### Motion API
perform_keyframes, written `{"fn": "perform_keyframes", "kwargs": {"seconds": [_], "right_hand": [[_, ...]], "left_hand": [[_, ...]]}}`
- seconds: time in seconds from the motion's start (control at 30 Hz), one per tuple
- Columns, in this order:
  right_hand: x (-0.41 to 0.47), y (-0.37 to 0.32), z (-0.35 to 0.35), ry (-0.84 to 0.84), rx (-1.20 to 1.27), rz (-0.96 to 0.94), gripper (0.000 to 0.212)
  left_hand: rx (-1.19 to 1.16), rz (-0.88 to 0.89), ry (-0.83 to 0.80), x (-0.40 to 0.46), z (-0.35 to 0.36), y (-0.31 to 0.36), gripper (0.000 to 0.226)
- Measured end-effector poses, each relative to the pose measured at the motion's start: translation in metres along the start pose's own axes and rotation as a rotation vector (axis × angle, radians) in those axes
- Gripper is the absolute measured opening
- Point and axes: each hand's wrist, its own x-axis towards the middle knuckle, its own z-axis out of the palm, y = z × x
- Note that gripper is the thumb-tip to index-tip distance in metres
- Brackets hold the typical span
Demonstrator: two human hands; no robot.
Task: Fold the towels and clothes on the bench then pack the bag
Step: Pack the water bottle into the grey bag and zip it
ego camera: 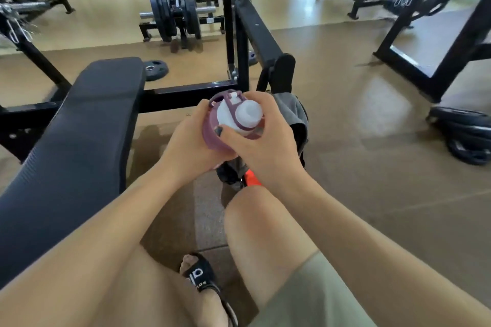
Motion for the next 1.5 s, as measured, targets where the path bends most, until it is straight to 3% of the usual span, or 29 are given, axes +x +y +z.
{"fn": "perform_keyframes", "kwargs": {"seconds": [0.1,0.27,0.47,0.57,0.67,0.8,0.9,0.97,1.0,1.07,1.13,1.3,1.37,1.5], "right_hand": [[-0.005,0.011,-0.020,0.009,-0.092,0.004,0.050],[-0.013,0.035,-0.081,-0.048,-0.271,0.160,0.049],[-0.002,0.076,-0.161,-0.128,-0.395,0.320,0.055],[0.004,0.099,-0.190,-0.070,-0.531,0.269,0.053],[0.014,0.120,-0.212,-0.033,-0.549,0.240,0.052],[0.036,0.144,-0.228,-0.085,-0.320,0.301,0.049],[0.059,0.171,-0.246,-0.175,0.221,0.494,0.044],[0.072,0.203,-0.247,0.003,0.575,0.691,0.031],[0.076,0.226,-0.242,0.117,0.601,0.781,0.022],[0.079,0.279,-0.221,0.193,0.280,0.896,0.014],[0.078,0.331,-0.194,0.081,-0.015,0.862,0.022],[0.091,0.394,-0.140,-0.205,-0.227,0.660,0.041],[0.101,0.409,-0.124,-0.342,-0.272,0.634,0.046],[0.116,0.418,-0.106,-0.580,-0.596,0.544,0.050]], "left_hand": [[0.013,0.042,-0.080,0.004,0.027,0.001,0.074],[-0.020,0.053,-0.240,0.013,0.087,0.002,0.059],[-0.071,0.048,-0.397,0.029,0.154,0.034,0.089],[-0.139,0.089,-0.416,0.045,0.183,0.060,0.091],[-0.055,0.114,-0.428,0.065,0.203,0.083,0.087],[0.088,0.100,-0.446,0.096,0.227,0.095,0.079],[0.092,0.144,-0.421,0.116,0.237,0.082,0.078],[0.061,0.151,-0.386,0.125,0.240,0.067,0.079],[0.062,0.170,-0.367,0.129,0.242,0.060,0.078],[0.058,0.199,-0.334,0.138,0.248,0.052,0.072],[0.053,0.227,-0.286,0.146,0.253,0.053,0.067],[0.167,0.337,-0.230,0.163,0.262,0.059,0.067],[0.266,0.320,-0.241,0.167,0.257,0.052,0.069],[0.401,0.248,-0.223,0.172,0.248,0.039,0.071]]}}
